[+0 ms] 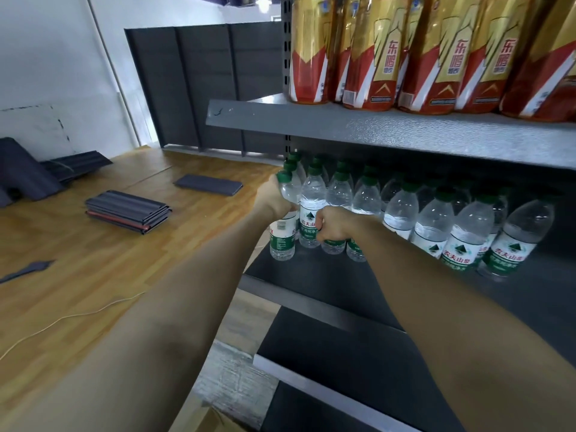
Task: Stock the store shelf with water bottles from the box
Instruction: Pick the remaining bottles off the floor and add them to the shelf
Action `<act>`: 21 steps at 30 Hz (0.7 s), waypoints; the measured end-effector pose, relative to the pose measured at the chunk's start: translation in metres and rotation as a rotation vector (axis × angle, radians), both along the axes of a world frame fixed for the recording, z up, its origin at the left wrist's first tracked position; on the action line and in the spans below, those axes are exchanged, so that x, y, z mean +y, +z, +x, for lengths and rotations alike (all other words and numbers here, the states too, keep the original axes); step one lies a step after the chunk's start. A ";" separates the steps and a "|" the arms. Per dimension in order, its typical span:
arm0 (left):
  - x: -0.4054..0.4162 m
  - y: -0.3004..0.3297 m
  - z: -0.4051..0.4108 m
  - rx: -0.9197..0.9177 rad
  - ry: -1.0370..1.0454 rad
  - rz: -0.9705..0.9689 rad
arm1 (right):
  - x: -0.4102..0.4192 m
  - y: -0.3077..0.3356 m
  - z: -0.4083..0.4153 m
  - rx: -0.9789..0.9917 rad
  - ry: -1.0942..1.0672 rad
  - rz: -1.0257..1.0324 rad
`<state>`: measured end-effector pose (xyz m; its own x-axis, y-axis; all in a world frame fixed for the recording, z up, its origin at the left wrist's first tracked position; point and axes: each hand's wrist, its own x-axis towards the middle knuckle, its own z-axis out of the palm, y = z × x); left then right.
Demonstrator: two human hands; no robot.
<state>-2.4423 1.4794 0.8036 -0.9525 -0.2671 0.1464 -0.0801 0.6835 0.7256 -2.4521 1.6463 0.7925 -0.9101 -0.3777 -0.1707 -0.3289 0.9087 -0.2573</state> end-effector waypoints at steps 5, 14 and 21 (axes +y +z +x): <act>-0.024 0.002 -0.012 -0.107 -0.185 0.044 | -0.015 -0.003 -0.011 -0.023 -0.021 -0.003; -0.030 -0.010 -0.019 -0.045 -0.122 0.030 | -0.034 -0.003 -0.019 -0.007 0.021 0.028; -0.039 -0.004 -0.022 -0.081 -0.232 0.169 | -0.038 -0.005 -0.025 -0.012 0.034 0.020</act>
<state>-2.4647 1.4405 0.7993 -0.9977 -0.0550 0.0393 0.0018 0.5606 0.8281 -2.4767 1.6080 0.7877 -0.8944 -0.4050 -0.1897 -0.3568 0.9019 -0.2433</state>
